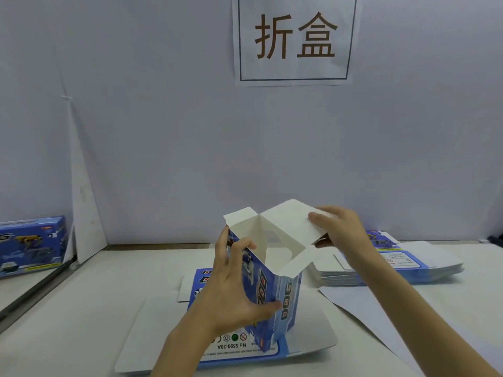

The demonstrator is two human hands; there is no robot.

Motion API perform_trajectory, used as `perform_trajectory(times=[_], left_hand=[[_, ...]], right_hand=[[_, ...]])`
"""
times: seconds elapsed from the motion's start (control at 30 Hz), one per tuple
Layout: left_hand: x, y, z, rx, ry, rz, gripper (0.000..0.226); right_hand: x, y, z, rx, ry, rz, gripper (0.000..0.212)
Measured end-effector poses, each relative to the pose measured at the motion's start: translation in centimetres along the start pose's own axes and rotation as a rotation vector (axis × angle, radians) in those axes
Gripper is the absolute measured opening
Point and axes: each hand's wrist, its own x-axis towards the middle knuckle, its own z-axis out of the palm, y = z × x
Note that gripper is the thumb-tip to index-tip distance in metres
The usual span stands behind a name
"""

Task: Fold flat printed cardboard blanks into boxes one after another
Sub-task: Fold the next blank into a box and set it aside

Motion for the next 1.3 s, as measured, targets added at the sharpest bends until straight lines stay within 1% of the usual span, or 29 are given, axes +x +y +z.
perform_trajectory(times=[0.1,0.17,0.2,0.27,0.33,0.37,0.43,0.5,0.57,0.67,0.73,0.83,0.9,1.0,1.1,1.17,1.23,1.3], left_hand=[[0.1,-0.1,0.1,0.007,0.004,-0.009,0.082],[0.2,-0.1,0.2,0.006,0.012,-0.014,0.082],[0.2,-0.1,0.3,0.006,0.015,-0.014,0.081],[0.2,0.1,0.4,0.015,0.013,-0.017,0.081],[0.3,0.4,0.5,0.048,0.021,-0.035,0.085],[0.4,0.7,0.8,0.071,0.037,-0.048,0.088],[0.3,1.5,1.7,0.131,0.074,-0.097,0.093],[0.1,2.5,3.2,0.187,0.115,-0.166,0.098],[-0.2,3.3,4.5,0.236,0.148,-0.203,0.098],[-0.1,3.4,4.7,0.242,0.171,-0.244,0.097],[-0.1,3.3,4.6,0.239,0.17,-0.265,0.097],[-0.1,3.3,4.5,0.234,0.153,-0.271,0.097],[0.1,3.3,4.3,0.229,0.148,-0.282,0.097],[0.3,3.2,4.1,0.243,0.149,-0.305,0.098],[0.2,3.5,4.2,0.252,0.144,-0.299,0.098],[0.2,3.7,4.0,0.271,0.156,-0.305,0.099],[0.2,3.5,3.8,0.281,0.204,-0.326,0.101],[0.1,3.4,3.5,0.254,0.284,-0.331,0.105]], right_hand=[[0.0,-0.1,0.2,-0.09,0.051,-0.188,0.025],[-0.1,0.2,0.5,-0.192,0.108,-0.307,0.027],[-0.2,0.2,0.7,-0.242,0.134,-0.35,0.027],[-0.3,-0.3,0.9,-0.268,0.168,-0.404,0.026],[-0.2,-1.4,0.9,-0.185,0.158,-0.395,0.02],[-0.3,-2.2,0.8,-0.092,0.134,-0.342,0.017],[-0.7,-4.1,0.9,0.079,0.061,-0.183,0.02],[-0.9,-5.5,1.3,0.165,-0.036,-0.062,0.017],[-1.1,-6.2,1.7,0.153,-0.145,-0.022,0.012],[-1.2,-6.7,2.2,-0.003,-0.249,-0.047,0.009],[-1.1,-6.4,2.7,-0.097,-0.211,-0.139,0.012],[-1.0,-5.7,3.4,-0.225,-0.056,-0.303,0.017],[-0.9,-5.5,3.5,-0.218,-0.06,-0.328,0.015],[-0.9,-5.3,3.4,-0.205,-0.139,-0.315,0.013],[-0.9,-4.8,3.4,-0.25,-0.085,-0.409,0.016],[-1.0,-4.8,3.3,-0.261,-0.055,-0.43,0.016],[-1.0,-4.7,2.8,-0.215,-0.036,-0.437,0.02],[-1.4,-3.9,1.8,-0.046,0.047,-0.445,0.033]])
